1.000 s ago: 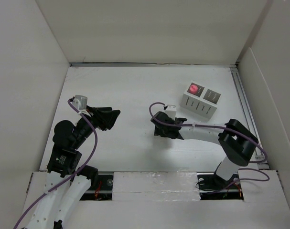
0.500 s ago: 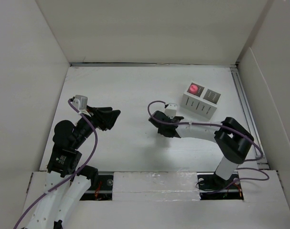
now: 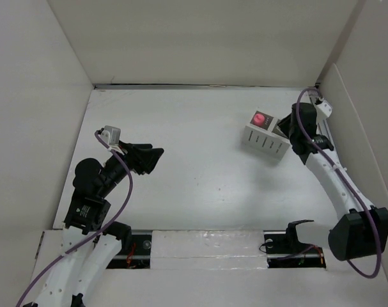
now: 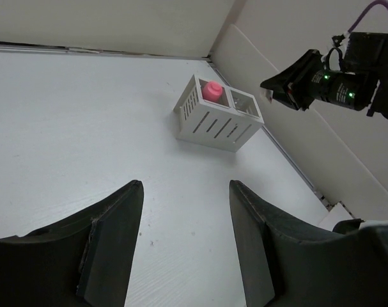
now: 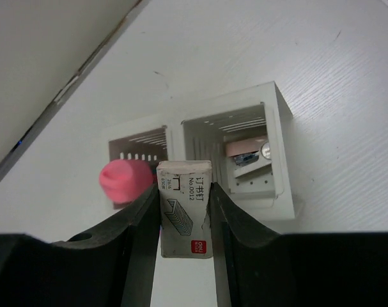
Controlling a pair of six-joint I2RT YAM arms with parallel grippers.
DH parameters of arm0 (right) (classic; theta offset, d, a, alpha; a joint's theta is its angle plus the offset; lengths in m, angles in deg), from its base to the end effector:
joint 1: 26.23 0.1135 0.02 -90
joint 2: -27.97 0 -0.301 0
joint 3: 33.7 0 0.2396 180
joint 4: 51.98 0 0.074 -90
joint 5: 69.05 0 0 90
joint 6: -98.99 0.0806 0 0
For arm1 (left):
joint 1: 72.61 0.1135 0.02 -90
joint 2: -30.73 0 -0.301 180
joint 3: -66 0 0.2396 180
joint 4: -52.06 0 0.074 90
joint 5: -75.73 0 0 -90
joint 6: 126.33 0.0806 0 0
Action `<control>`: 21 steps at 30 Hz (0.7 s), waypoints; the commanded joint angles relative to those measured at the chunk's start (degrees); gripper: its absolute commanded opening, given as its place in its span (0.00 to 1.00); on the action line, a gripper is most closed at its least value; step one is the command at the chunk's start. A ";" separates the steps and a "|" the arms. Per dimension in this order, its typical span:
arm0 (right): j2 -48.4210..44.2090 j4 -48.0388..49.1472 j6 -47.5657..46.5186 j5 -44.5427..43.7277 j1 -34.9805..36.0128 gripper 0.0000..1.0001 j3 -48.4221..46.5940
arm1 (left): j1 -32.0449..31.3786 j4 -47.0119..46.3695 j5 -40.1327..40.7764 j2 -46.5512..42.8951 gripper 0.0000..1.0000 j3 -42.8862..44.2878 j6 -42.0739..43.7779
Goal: Organize the desk
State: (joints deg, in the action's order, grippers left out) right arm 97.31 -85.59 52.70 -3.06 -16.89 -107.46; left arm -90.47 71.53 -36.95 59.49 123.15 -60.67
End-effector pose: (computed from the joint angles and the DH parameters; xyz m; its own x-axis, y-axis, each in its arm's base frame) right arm 0.2832 0.0133 0.3416 -0.2081 0.6055 -0.7682 0.4787 0.7479 0.4598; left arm 0.0985 -0.0644 0.3953 -0.1316 -0.3571 -0.9247 0.6490 0.6741 -0.3527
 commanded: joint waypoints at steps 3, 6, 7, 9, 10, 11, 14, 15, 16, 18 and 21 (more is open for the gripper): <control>9.12 2.24 -2.30 12.14 -7.31 0.29 -5.85 | 0.38 -2.69 -1.49 0.34 0.52 0.32 0.78; 12.82 1.10 -2.92 11.97 -8.90 0.31 -9.37 | 0.38 -2.60 -1.67 0.34 0.53 0.24 0.70; 13.53 0.57 -2.92 11.27 -9.51 0.32 -10.07 | 0.38 -2.60 -1.58 0.34 0.53 0.32 0.78; 14.24 -0.05 -3.18 11.00 -9.52 0.41 -10.96 | 0.38 -2.60 -1.58 0.25 0.53 0.41 0.87; 14.16 -0.13 -3.19 10.39 -10.04 0.46 -10.87 | 0.38 -2.60 -1.67 0.25 0.53 0.33 0.78; 13.81 -0.05 -3.19 10.21 -10.05 0.50 -10.18 | 0.38 -2.60 -1.76 0.34 0.53 0.32 0.78; 11.78 0.92 -3.10 10.83 -10.05 0.69 -8.50 | 0.38 -2.86 -1.93 0.34 0.54 0.24 0.87; 11.17 1.01 -2.92 11.09 -10.05 0.77 -7.89 | 0.38 -2.78 -1.85 0.34 0.54 0.32 0.78; 10.38 1.18 -2.92 11.70 -10.05 0.79 -7.71 | 0.38 -2.86 -1.93 0.34 0.54 0.32 0.78; 7.92 0.92 -2.66 12.58 -10.05 0.83 -7.53 | 0.38 -2.78 -2.19 0.34 0.54 0.24 0.87; 2.40 1.09 -3.10 15.04 -9.35 0.81 -7.36 | 0.38 -2.69 -2.28 0.43 0.55 0.50 1.05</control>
State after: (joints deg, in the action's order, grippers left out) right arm 105.79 -86.18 50.12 9.55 -26.57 -114.77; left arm -90.47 71.53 -37.95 59.81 123.15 -60.38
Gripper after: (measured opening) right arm 0.818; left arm 0.547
